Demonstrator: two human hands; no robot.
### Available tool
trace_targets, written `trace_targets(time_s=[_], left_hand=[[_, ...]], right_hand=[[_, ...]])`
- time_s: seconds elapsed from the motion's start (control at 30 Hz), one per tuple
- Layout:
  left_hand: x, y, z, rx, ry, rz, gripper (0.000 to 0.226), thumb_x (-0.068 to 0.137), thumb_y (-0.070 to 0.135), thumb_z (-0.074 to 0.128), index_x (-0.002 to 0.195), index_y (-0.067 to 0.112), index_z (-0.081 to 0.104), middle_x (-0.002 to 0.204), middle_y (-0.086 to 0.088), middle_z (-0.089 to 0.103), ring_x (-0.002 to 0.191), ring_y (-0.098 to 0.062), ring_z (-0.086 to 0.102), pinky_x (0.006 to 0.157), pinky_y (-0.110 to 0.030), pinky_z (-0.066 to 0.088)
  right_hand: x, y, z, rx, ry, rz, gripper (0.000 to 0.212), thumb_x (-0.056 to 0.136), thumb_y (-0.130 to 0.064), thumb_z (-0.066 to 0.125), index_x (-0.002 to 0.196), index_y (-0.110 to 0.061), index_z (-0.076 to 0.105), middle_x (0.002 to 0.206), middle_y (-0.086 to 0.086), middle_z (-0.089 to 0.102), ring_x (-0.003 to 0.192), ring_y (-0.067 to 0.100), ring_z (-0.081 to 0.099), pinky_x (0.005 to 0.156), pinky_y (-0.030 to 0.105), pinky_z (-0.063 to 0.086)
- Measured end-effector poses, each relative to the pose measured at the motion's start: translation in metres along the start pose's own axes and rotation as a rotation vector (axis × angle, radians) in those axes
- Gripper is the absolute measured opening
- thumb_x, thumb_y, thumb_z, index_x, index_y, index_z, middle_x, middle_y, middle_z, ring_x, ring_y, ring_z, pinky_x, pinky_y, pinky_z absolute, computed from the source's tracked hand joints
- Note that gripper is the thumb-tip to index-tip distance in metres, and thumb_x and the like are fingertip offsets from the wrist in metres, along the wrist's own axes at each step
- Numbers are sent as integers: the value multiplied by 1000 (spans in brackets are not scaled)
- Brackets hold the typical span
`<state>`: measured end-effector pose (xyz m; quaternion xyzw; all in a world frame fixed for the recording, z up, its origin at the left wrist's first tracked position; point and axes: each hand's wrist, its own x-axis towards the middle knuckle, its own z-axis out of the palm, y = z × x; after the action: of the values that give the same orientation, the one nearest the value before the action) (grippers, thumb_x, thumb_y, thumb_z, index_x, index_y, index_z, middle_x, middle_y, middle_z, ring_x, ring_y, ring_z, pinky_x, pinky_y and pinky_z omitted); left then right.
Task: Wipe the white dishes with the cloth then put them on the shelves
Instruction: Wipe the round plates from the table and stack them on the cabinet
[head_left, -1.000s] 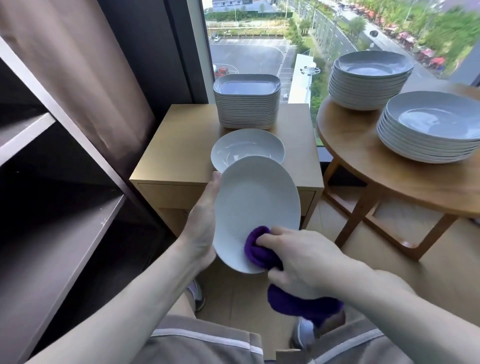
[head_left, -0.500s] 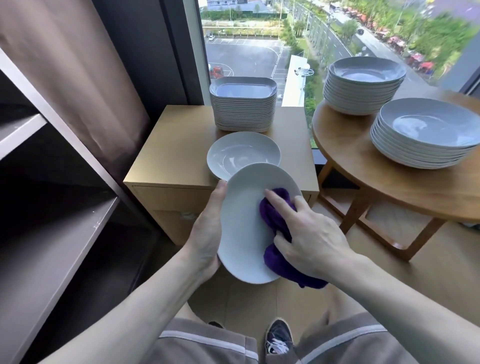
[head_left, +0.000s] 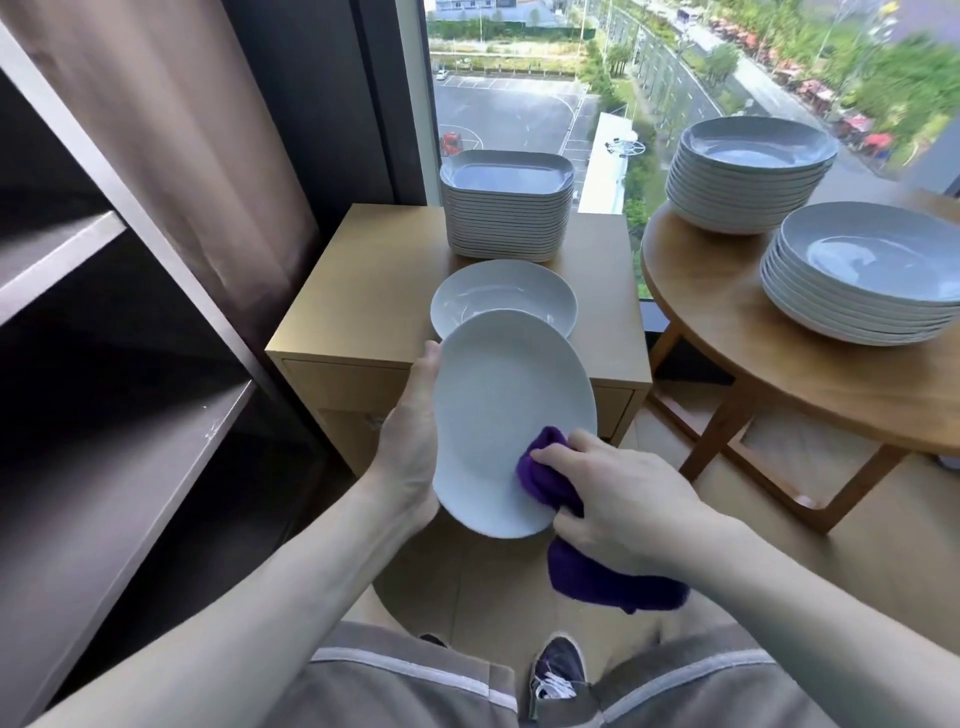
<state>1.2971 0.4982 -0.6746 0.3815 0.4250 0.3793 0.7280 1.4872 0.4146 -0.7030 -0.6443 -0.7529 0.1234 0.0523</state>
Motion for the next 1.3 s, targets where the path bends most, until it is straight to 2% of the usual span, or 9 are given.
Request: trace_targets(time_s=[0.2,0.3,0.47,0.6,0.7,0.8,0.93,1.13,1.3], left_hand=[[-5,-12,12,25,-77,-33,64,104,65,37,141,20,63,137,-12,69,128,-32,65,109,-50,50],[-9,-16,18,19,-115,-31,59,103,60,41,139,21,66,136,-11,70,127,-30,66,106,-46,54],[-16,-24,25,-12,-141,-113,58,109,55,32,137,19,68,132,-11,72,125,-25,67,103,-37,57],[-20,-25,26,-50,-107,-146,58,105,58,42,127,16,75,127,-14,74,121,-27,69,102,-39,55],[-20,-21,22,-143,-68,-187,66,101,64,48,123,8,76,122,-19,74,114,-32,72,93,-40,60],[-16,-16,16,-164,-26,-184,68,100,67,48,123,10,76,123,-19,74,107,-33,75,82,-39,63],[-8,-5,7,-13,86,-71,68,101,70,42,134,17,68,127,-14,73,120,-36,69,106,-54,54],[-9,1,4,73,28,-3,67,94,76,50,132,24,70,130,-10,72,122,-32,68,111,-60,48],[-13,-6,10,95,-11,-24,62,98,70,45,129,24,73,127,-8,75,118,-29,71,104,-51,54]], right_hand=[[13,27,-11,31,230,218,59,86,-51,49,142,-43,34,130,-7,52,85,23,55,69,30,38],[11,18,-13,60,314,191,63,83,-49,53,142,-38,33,134,-5,55,93,27,63,70,32,39],[4,-9,-23,153,434,70,63,80,-46,53,138,-30,38,124,-2,59,91,24,64,68,28,42],[-6,-26,-23,133,367,-42,63,83,-38,60,143,-29,44,121,-2,57,89,22,64,65,34,55],[-13,-38,-19,111,230,-169,61,84,-40,56,144,-33,44,122,-2,55,89,25,62,68,41,56],[-15,-38,-15,42,36,-253,58,87,-48,49,144,-41,37,122,-8,50,85,19,55,69,34,53],[-11,-18,-6,-4,-130,-237,49,88,-46,53,135,-46,38,113,-13,49,79,14,47,67,23,38],[6,18,-1,-50,14,40,52,89,-50,50,139,-44,38,114,-12,50,76,14,50,61,20,36],[9,25,-3,12,170,176,58,86,-55,43,142,-42,31,122,-7,53,86,22,62,68,32,53]])
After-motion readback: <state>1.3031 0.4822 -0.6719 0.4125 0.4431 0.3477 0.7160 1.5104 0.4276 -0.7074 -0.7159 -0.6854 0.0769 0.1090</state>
